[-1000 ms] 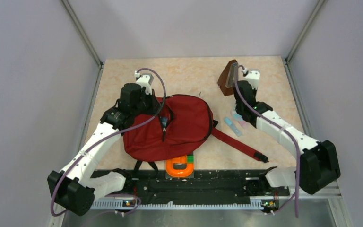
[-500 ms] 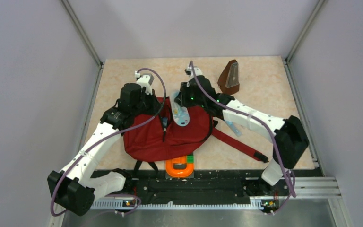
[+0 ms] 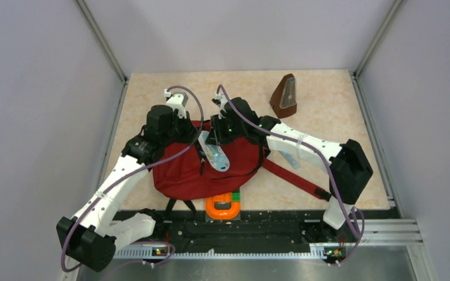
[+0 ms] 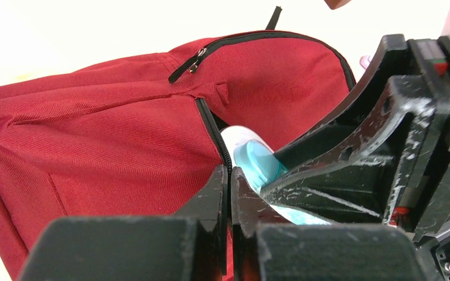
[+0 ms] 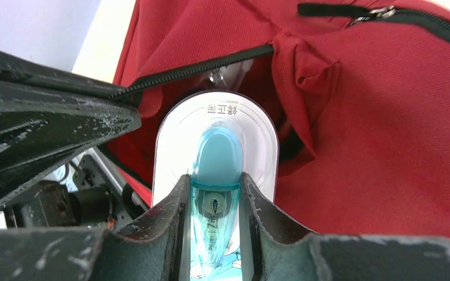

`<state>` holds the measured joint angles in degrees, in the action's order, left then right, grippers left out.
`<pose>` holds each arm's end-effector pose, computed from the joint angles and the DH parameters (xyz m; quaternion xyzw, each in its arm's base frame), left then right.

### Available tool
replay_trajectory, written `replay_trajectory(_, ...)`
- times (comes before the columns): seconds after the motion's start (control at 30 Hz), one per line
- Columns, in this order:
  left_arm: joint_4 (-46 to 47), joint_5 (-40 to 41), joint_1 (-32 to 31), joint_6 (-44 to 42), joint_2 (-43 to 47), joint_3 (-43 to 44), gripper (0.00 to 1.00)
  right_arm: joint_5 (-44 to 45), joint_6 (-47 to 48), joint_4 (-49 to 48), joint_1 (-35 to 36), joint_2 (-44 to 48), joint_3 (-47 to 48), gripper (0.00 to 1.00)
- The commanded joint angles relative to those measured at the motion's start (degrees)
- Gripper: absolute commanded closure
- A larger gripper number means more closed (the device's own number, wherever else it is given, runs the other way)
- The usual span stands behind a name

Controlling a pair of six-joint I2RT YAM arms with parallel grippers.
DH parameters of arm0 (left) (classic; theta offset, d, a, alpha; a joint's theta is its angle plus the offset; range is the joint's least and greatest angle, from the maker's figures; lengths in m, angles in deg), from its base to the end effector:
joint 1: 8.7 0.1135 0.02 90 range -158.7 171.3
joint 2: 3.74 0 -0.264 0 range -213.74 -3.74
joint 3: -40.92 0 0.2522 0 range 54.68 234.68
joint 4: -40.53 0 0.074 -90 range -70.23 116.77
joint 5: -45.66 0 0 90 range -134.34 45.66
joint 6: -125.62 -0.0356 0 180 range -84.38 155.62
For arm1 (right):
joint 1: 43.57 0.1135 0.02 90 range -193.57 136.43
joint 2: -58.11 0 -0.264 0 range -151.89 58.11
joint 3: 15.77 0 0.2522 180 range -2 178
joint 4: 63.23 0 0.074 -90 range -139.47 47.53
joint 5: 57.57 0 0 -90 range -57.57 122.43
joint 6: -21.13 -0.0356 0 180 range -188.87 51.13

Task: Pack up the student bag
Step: Place the stationery in the student bag.

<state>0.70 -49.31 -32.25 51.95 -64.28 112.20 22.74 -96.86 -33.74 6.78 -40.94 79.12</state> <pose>0.2129 -0.0962 0.3371 0.0762 0.8581 -0.2078 0.4633 0.2531 0.3148 0.2955 -0.2094 0.8540 0.3549 0.3177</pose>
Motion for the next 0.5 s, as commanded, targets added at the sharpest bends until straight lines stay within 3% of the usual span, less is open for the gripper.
replay_trajectory(0.0, 8.49, -2.3, -0.15, -0.17, 3.05, 1.11, 1.0, -4.07, 2.11, 2.74, 1.21, -2.33, 4.88, 1.0)
replay_trajectory(0.23, 9.61, -6.27, -0.13, -0.4, 3.33, 0.67, 1.0, 0.27, 2.55, 1.62, 1.25, -6.86, 11.08, 1.0)
replay_trajectory(0.47, 9.93, -8.24, -0.14, -0.27, 3.4, 0.41, 1.0, 12.11, -0.32, -1.68, 0.62, -11.48, 16.45, 1.0)
